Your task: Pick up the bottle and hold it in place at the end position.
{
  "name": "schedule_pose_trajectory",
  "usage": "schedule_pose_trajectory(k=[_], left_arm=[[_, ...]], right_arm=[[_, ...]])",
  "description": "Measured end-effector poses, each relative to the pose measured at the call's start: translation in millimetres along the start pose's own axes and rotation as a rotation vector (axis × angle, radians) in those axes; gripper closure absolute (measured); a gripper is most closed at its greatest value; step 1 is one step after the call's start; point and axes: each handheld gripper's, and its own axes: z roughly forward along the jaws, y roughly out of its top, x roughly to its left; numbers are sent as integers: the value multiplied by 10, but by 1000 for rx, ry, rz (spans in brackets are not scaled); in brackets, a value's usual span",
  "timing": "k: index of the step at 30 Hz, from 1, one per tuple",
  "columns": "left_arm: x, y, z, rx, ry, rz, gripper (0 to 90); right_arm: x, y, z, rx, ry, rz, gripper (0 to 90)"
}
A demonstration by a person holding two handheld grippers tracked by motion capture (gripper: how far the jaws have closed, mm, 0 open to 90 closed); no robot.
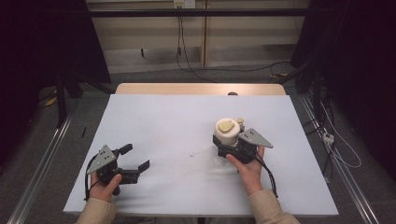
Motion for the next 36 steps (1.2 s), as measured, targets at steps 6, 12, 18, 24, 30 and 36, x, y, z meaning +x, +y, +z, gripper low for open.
schedule_pose_trajectory(k=[6,12,18,24,30,36], left_arm=[[5,1,-10,-3,1,1,38],[1,0,-12,-2,3,4,38],[2,-5,-11,-4,4,-1,38],[2,-5,-21,-1,6,-2,38],[3,-11,-17,-3,4,-4,38],[-3,-11,-16,4,-2,3,37]], right_arm=[[17,-3,64,2,1,0,68],[38,-9,113,9,8,1,68],[79,15,162,5,25,-9,68],[100,19,208,9,33,-16,68],[108,24,236,10,36,-14,68],[114,33,268,9,46,2,68]])
